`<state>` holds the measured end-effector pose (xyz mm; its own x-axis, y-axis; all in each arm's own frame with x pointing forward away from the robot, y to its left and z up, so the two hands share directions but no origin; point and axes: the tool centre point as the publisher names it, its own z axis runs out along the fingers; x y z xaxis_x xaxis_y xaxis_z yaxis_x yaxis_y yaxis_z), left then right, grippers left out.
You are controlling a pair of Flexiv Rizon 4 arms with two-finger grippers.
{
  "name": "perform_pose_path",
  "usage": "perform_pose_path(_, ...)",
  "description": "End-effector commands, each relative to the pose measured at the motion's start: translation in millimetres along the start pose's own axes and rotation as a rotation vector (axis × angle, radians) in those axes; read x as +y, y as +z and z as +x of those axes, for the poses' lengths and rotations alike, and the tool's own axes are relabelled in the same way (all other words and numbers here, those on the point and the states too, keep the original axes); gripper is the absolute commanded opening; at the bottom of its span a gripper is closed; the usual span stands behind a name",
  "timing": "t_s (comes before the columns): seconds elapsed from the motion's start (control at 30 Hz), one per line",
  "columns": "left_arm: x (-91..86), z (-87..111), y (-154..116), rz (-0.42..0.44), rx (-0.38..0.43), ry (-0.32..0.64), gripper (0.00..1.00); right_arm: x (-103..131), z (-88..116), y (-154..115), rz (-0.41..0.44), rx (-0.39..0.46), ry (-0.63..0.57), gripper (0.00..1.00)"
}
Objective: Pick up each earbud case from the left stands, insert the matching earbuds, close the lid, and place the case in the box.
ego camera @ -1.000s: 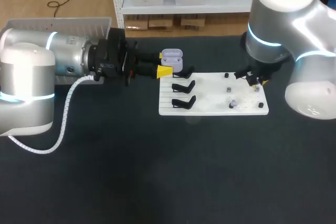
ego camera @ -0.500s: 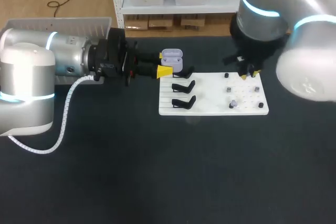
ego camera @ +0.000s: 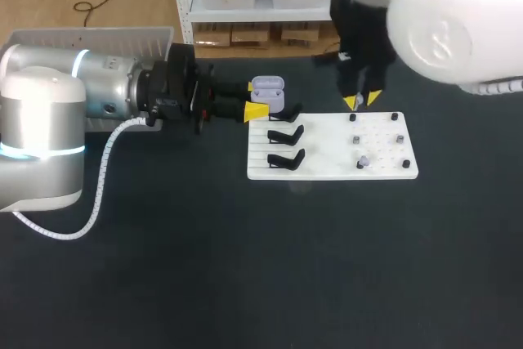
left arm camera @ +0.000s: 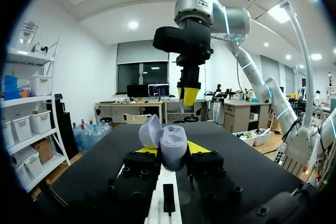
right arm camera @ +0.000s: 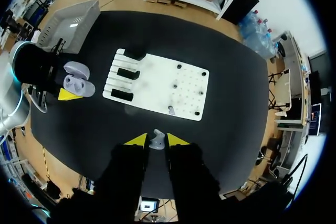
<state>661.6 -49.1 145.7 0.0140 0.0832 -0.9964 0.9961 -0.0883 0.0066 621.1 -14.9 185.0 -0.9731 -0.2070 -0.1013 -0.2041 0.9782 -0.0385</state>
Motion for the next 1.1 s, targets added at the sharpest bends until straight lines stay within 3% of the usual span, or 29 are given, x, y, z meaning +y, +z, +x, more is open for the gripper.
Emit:
perform_pose_path(0.03,-1.6,0.4,-0.3,-0.004,-0.002,0.003,0.00,3.7,2.4,1.3,0.009,-0.010,0.002,0.00)
perform_pose_path(0.47,-1.6,0.4,-0.3,-0.004,-0.002,0.003,0.00,3.7,2.4,1.3,0.009,-0.010,0.002,0.00)
perform_pose_path(0.67,-1.6,0.4,-0.3,-0.004,-0.002,0.003,0.00,29.2,-7.6,-22.0,0.060,-0.068,0.066,0.00)
perform_pose_path(0.73,-1.6,0.4,-0.3,-0.004,-0.002,0.003,0.00,33.8,-10.2,-26.6,0.083,-0.047,0.103,0.00)
perform_pose_path(1.1,-4.8,2.3,7.8,0.025,-0.004,0.001,0.00,45.4,-13.9,-25.3,0.013,0.092,0.312,0.00)
